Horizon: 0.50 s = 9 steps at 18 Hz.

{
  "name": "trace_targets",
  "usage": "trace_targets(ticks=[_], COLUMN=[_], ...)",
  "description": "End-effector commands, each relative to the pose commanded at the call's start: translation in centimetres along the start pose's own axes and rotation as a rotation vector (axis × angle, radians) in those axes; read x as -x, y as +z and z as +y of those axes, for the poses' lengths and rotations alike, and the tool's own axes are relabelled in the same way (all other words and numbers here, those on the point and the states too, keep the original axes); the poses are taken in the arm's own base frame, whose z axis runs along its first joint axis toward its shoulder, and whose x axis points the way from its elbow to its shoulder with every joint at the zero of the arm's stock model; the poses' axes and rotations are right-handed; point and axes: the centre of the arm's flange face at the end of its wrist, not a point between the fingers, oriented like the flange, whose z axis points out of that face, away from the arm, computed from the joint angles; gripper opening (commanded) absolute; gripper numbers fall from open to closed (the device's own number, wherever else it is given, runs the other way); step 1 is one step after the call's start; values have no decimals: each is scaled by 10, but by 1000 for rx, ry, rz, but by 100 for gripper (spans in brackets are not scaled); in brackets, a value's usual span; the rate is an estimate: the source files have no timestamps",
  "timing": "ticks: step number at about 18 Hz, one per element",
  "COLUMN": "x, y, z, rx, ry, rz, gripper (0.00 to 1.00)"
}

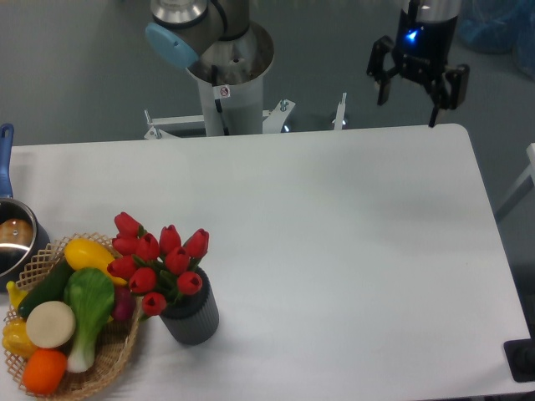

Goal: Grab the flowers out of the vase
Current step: 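Move the open gripper down toward the red tulips in the grey vase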

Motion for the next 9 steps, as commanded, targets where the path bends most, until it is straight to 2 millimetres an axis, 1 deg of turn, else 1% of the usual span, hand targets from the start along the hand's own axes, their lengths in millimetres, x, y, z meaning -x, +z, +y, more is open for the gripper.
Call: trace_targets(ticks=[2,3,4,5,7,8,9], x=[-3,-4,-3,-2,-2,-5,-7], y=[9,15,24,29,35,47,58], z=[0,-4,-9,-13,-19,-31,-42], rx=[-46,-102,-151,-187,-235,-292,-303], ry=[-56,-79,-123,-147,-145,-134,-112], rz=[-45,-50,-27,-10,10,52,66], gripper=[100,100,100,100,100,100,100])
